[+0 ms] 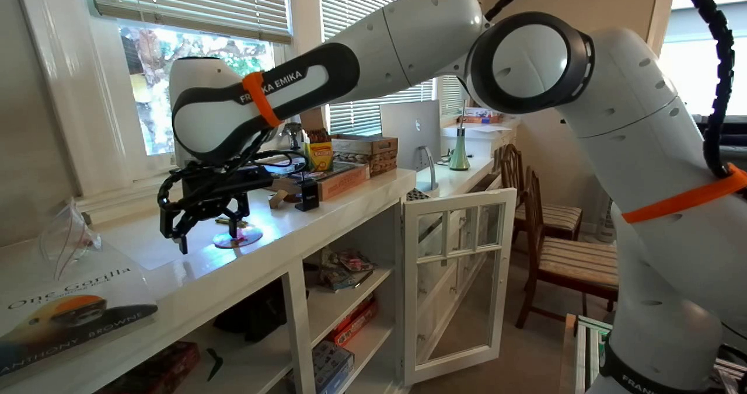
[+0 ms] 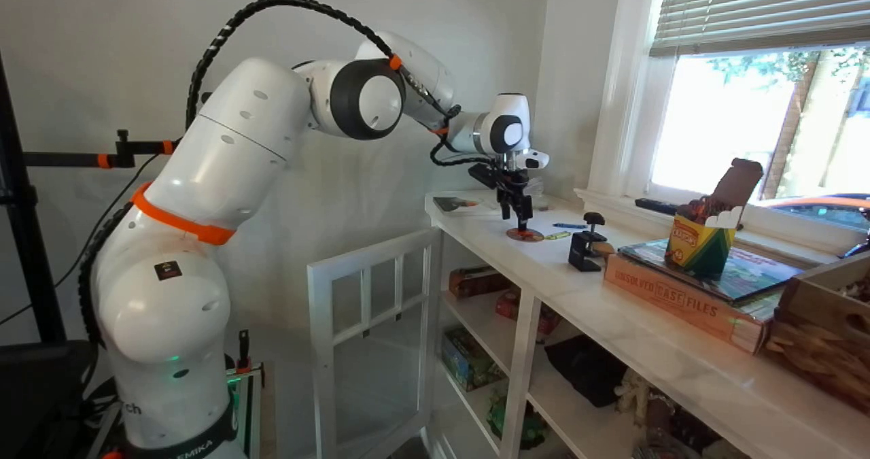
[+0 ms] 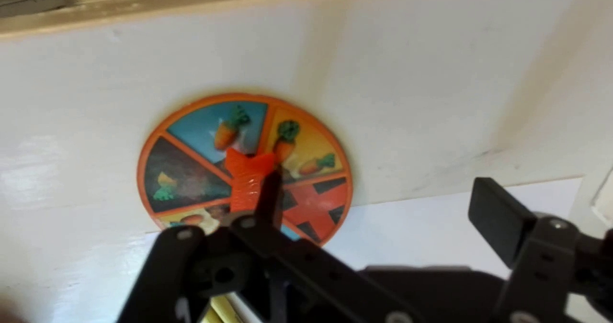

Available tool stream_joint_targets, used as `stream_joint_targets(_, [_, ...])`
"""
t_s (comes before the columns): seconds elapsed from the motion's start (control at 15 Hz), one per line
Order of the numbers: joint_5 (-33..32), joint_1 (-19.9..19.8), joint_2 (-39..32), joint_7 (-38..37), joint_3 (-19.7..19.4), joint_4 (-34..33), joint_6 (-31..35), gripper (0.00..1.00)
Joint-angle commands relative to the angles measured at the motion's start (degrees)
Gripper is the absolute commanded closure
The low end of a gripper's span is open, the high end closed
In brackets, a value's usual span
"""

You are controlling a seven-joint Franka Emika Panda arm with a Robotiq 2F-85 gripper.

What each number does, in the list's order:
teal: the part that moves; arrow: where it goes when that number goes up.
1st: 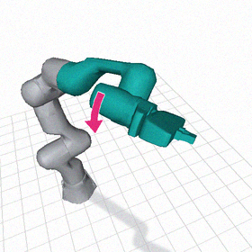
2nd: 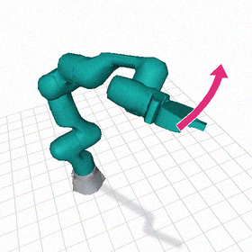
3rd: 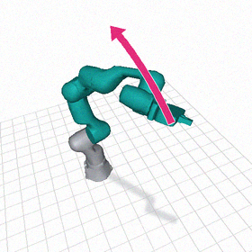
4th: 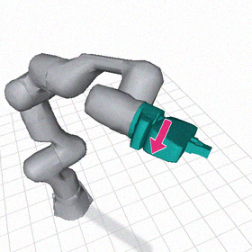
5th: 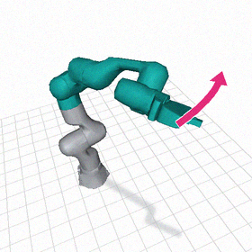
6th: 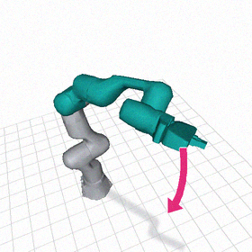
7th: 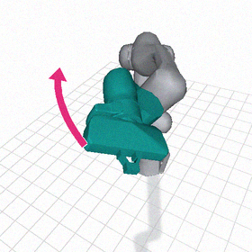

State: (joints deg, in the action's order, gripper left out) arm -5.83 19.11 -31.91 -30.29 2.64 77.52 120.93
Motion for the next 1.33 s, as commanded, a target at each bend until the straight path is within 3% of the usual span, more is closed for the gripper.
stream_joint_targets(0.0, [-0.81,0.39,1.90,0.10,-0.46,2.53,-1.27,0.00])
stream_joint_targets(1.27, [-3.09,0.27,4.21,-0.06,-0.58,4.45,-4.51,0.00])
